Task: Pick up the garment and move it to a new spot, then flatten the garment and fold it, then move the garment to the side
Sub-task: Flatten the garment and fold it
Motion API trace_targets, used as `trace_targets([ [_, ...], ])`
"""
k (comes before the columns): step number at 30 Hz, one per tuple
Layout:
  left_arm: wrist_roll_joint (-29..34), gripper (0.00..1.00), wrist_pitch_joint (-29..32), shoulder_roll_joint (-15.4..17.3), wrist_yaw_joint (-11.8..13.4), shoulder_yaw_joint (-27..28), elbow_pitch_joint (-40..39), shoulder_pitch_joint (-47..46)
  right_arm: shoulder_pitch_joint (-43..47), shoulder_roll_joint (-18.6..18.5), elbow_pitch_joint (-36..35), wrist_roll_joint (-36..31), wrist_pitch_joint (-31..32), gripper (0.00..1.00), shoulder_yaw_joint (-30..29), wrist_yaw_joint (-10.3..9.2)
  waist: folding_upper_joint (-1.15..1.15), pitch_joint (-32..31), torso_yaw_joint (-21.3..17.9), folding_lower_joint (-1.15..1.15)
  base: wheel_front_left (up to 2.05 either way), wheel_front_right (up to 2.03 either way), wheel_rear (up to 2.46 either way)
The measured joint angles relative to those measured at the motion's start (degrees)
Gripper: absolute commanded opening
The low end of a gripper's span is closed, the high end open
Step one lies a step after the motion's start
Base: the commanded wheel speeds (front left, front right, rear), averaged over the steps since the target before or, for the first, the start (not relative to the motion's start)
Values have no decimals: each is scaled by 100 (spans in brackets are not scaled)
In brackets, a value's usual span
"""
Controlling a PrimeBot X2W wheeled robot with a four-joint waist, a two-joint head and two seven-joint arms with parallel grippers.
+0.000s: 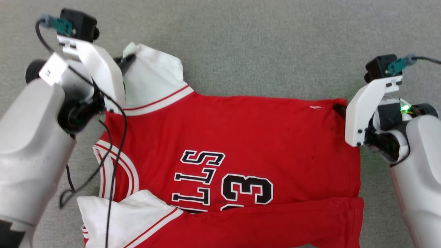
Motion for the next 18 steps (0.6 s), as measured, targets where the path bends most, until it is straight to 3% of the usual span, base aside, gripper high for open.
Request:
trace_targets([
  [6,-301,0,-611,-11,56,264,-253,711,685,27,-700,-12,-434,0,-397,0,0,-401,94,0,0,0,0],
  [18,-857,0,-1535,155,591,634,-1341,3089,2755,421,-1747,-219,-1117,0,-982,0,0,-1354,325,0,0,0,0],
])
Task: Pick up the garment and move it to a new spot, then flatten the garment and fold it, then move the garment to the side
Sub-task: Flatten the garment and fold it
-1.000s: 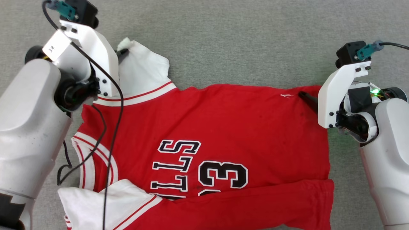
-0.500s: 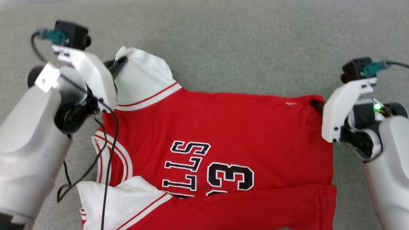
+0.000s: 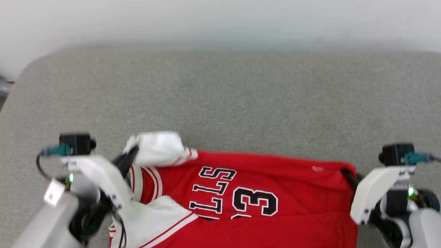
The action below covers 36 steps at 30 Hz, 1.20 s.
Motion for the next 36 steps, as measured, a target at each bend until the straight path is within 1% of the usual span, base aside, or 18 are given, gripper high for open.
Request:
trace_targets([
  [4,-148,0,-162,76,229,64,-390,778,461,159,-34,-37,-243,0,-85,0,0,-238,27,0,0,0,0],
  [8,-224,0,-238,205,454,74,-802,1457,826,214,-5,-57,-446,0,-121,0,0,-401,13,-1,0,0,0],
  [10,-258,0,-238,279,519,53,-976,1766,973,270,9,-58,-533,0,-121,0,0,-441,-17,-1,0,0,0],
  [13,-293,0,-207,361,715,12,-1117,2125,1127,303,53,-60,-642,0,-100,0,0,-472,-53,-1,0,0,0],
  [15,-254,0,-115,376,778,-136,-1126,2317,1271,327,120,-60,-732,0,-96,0,0,-493,-44,-1,0,0,0],
  [16,-254,0,-111,324,779,-176,-1103,2370,1338,339,177,-53,-756,17,-85,0,0,-496,-32,-1,0,0,0],
  [17,-235,0,-121,281,781,-232,-1040,2388,1392,363,224,-34,-759,50,-55,0,0,-494,-26,-1,0,0,0],
  [18,-196,0,-136,235,791,-277,-960,2387,1432,381,266,-34,-781,100,-23,0,0,-493,-26,-1,0,0,0],
  [19,-209,0,-135,163,751,-309,-861,2387,1457,404,297,-11,-843,100,-4,0,0,-491,-26,-1,0,0,0],
  [20,-253,27,-181,65,701,-316,-777,2386,1467,420,321,11,-899,100,10,0,0,-487,-23,0,0,0,0],
  [21,-237,58,-261,-25,689,-325,-660,2374,1480,434,341,11,-961,100,35,3,0,-485,-21,0,0,0,0],
  [22,-231,99,-311,-80,643,-337,-554,2347,1500,464,354,32,-1022,100,60,5,0,-483,-25,0,0,0,0],
  [25,-221,100,-492,-234,512,-346,-310,2278,1522,504,368,64,-1225,100,97,5,0,-499,-40,0,0,0,0],
  [28,-79,100,-766,-350,393,-353,-209,2135,1531,513,308,77,-1459,100,92,3,0,-522,-48,0,0,0,0],
  [33,179,100,-1512,-381,445,-103,-190,1887,1511,525,-77,109,-1663,100,76,1,0,-564,-60,0,0,0,0],
  [36,364,100,-1806,-405,499,-53,-331,1758,1466,523,-293,69,-1510,100,34,0,0,-608,-82,0,0,0,0],
])
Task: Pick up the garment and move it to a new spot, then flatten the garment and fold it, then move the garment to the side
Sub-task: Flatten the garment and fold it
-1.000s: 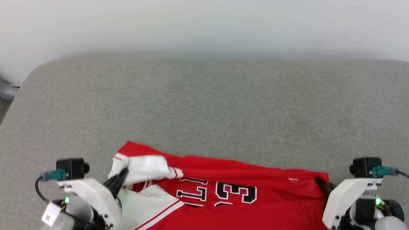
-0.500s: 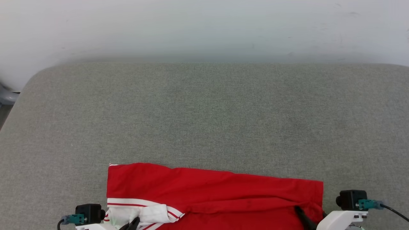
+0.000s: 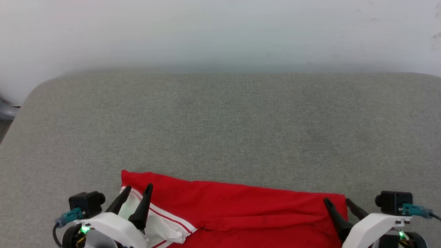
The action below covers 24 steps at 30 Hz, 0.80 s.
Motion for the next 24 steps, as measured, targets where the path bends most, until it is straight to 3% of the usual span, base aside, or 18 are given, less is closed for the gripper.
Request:
trace_targets([
  [7,581,100,-348,-22,258,254,-423,-174,-59,-132,-276,-79,970,100,-502,0,0,-34,-39,0,0,0,0],
  [14,1427,100,-400,-160,459,604,-960,-229,-203,-483,-272,-45,2089,100,-632,0,0,86,5,0,0,0,0],
  [24,2189,100,-409,-511,433,977,-1532,46,-221,-447,155,77,2802,100,-399,1,0,360,275,0,0,0,0],
])
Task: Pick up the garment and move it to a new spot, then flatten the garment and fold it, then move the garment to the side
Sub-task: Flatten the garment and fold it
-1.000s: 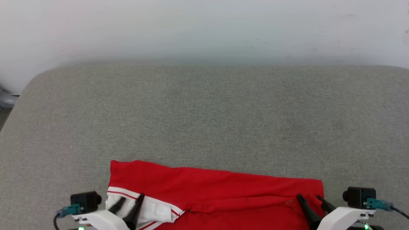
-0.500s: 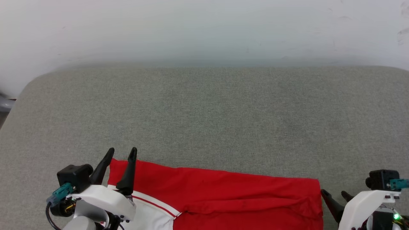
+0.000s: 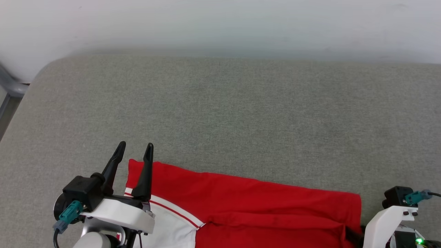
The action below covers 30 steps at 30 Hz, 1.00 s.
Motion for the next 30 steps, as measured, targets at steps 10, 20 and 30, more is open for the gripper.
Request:
trace_targets([
  [10,181,100,-7,-57,-42,60,-54,53,-36,9,218,125,422,0,134,-12,0,94,240,0,0,0,0],
  [20,285,100,59,-2,29,65,-155,279,-62,-101,-89,70,266,0,46,0,0,-273,91,0,0,0,0],
  [30,308,100,127,35,202,56,-298,512,13,-379,-364,-146,432,0,-893,1,0,-527,-169,0,0,0,0],
])
